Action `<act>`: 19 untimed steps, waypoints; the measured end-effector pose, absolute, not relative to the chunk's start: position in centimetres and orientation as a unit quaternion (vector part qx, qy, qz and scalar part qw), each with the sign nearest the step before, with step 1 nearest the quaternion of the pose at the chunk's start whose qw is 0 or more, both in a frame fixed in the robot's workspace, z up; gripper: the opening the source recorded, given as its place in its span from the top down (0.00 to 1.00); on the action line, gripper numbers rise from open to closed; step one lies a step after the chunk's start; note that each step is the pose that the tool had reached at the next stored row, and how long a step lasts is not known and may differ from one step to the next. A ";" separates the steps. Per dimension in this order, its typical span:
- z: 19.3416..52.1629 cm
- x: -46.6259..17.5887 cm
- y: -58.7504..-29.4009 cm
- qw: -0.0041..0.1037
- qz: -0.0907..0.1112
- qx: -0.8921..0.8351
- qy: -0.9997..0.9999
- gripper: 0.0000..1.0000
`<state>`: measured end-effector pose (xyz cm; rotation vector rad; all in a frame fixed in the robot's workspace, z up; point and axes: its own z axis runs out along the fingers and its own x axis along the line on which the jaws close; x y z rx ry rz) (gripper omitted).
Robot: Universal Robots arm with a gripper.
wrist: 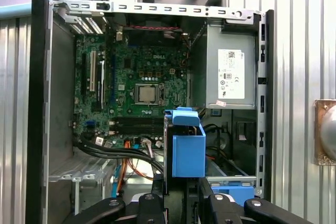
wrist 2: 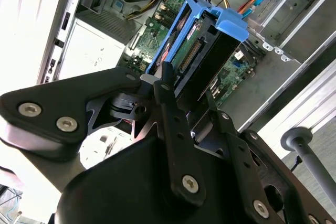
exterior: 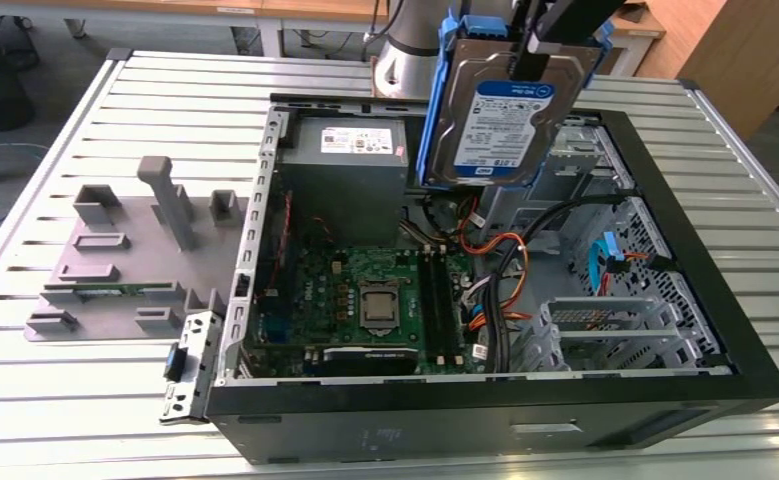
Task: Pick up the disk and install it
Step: 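Pick up the disk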
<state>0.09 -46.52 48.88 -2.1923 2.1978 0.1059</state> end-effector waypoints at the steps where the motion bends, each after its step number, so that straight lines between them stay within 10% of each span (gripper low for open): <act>1: 48.9 0.1 -46.5 0.018 0.034 -0.706 0.707 0.65; 19: 48.9 0.1 -47.1 0.018 0.034 -0.706 0.707 0.65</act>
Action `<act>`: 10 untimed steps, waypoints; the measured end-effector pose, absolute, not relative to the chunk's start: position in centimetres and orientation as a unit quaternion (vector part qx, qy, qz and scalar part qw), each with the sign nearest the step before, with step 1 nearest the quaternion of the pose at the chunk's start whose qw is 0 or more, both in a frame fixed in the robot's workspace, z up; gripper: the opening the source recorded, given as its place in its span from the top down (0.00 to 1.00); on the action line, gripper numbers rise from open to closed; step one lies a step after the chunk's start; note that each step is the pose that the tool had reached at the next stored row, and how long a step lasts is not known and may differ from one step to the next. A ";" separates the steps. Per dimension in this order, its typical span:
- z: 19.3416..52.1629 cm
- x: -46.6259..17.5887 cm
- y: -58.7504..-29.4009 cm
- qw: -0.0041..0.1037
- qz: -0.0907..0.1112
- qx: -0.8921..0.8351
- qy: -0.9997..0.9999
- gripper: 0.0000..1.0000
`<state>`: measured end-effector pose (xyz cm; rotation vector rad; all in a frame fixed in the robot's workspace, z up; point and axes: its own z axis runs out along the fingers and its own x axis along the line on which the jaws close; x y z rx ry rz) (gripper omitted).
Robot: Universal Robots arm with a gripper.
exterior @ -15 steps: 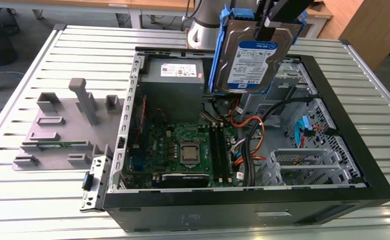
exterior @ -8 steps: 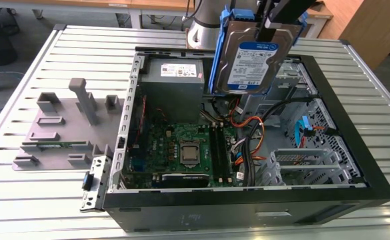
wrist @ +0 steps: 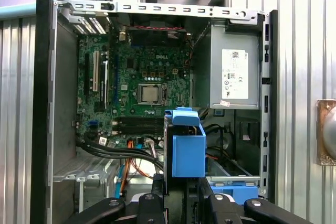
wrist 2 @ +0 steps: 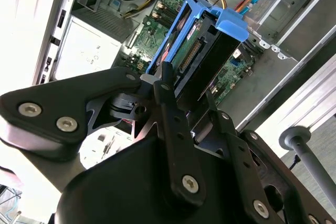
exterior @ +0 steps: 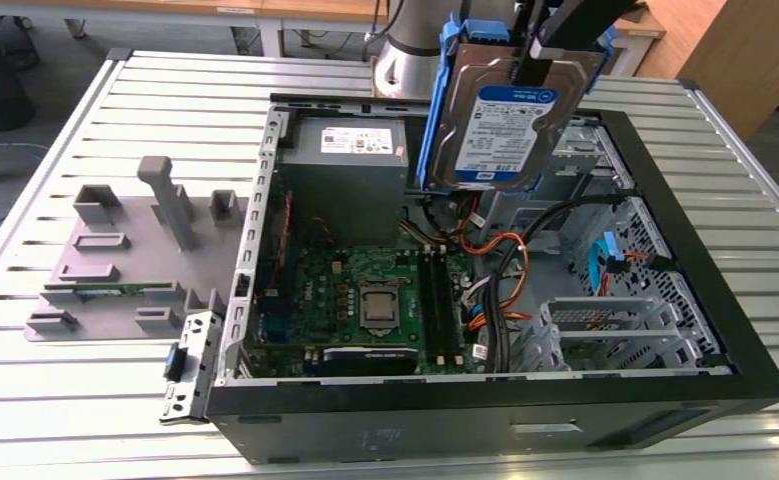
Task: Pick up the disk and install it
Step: 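Pick up the disk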
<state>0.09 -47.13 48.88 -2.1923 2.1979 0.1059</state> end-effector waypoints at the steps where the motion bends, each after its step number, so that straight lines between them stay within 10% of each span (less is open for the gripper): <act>1: 48.9 0.1 -47.1 0.018 0.034 -0.706 0.707 0.65; 10: 48.9 0.1 -47.4 0.018 0.034 -0.706 0.707 0.65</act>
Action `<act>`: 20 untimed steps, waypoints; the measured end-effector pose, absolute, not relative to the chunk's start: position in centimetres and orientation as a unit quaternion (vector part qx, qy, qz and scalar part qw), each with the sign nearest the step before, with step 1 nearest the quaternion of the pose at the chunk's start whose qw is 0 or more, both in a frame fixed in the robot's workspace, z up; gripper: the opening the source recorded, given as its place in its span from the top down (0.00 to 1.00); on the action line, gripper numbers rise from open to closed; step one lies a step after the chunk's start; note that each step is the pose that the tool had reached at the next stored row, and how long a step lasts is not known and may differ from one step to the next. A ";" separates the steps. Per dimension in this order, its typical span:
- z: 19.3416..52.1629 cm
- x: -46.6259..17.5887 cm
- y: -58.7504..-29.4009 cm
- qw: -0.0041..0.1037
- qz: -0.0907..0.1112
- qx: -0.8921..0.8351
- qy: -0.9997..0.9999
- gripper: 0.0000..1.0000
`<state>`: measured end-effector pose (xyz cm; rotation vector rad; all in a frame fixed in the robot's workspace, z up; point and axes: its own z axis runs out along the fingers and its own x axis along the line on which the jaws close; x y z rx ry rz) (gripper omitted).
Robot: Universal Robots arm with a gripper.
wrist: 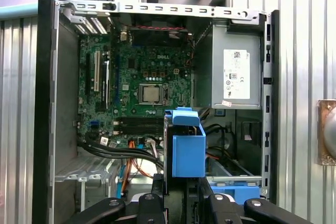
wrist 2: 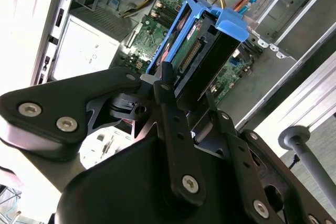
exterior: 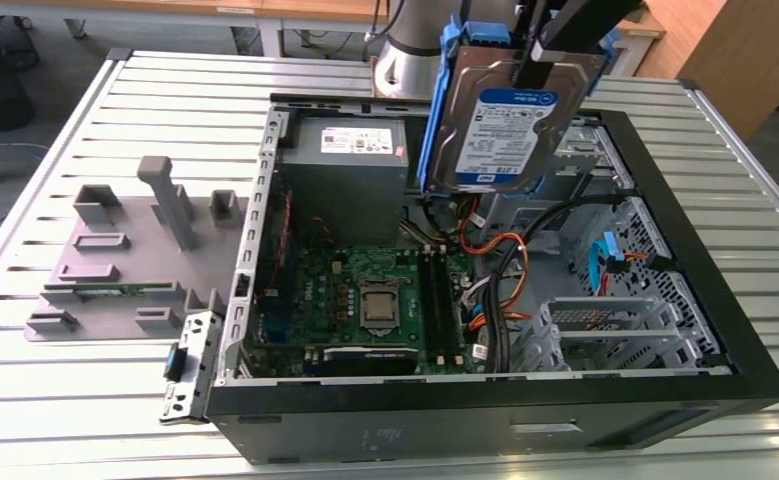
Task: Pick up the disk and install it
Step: 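Pick up the disk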
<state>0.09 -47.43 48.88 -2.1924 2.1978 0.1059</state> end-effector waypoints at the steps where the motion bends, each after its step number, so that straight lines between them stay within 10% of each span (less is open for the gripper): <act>1: 48.9 0.1 -47.5 0.018 0.034 -0.706 0.707 0.65; 20: 48.9 0.1 -48.2 0.018 0.034 -0.706 0.707 0.65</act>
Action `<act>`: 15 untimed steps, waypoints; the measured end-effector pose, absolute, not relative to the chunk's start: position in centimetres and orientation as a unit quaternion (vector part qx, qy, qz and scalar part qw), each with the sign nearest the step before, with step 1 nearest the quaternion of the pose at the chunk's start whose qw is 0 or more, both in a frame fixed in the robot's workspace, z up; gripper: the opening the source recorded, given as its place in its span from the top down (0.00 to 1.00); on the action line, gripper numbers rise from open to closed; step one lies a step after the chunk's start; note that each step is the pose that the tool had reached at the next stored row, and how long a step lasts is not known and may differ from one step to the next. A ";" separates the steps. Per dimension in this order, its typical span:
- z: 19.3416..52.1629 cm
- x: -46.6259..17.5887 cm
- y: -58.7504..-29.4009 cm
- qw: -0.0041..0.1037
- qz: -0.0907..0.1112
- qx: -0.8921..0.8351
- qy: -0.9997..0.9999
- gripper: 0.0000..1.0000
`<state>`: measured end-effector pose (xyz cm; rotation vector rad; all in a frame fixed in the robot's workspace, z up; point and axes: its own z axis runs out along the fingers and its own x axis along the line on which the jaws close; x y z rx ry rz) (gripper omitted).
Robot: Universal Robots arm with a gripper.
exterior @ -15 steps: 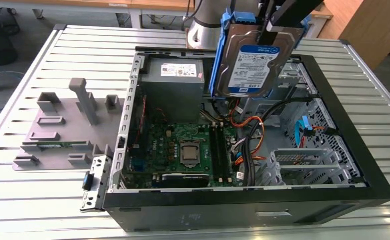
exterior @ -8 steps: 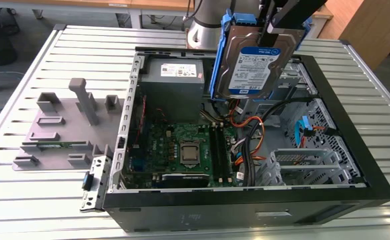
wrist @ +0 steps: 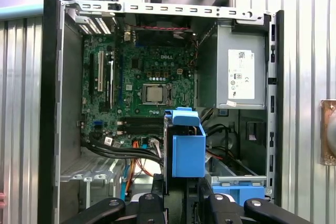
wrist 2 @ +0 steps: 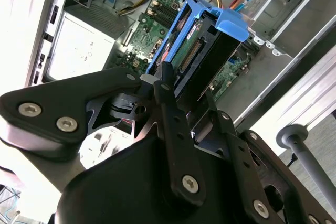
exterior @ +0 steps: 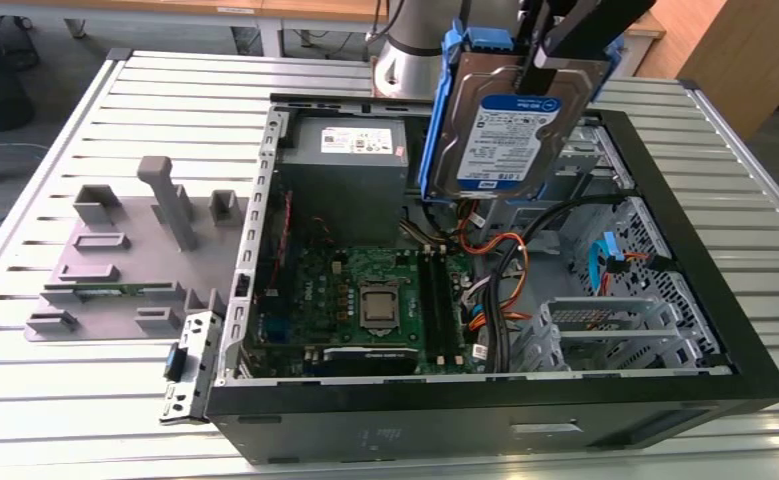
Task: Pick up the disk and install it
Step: 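Pick up the disk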
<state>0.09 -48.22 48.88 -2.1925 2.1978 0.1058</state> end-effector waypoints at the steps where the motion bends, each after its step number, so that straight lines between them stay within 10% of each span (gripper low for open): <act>1: 48.9 0.1 -48.3 0.018 0.034 -0.706 0.707 0.65; 15: 48.9 0.1 -50.4 0.018 0.034 -0.706 0.707 0.65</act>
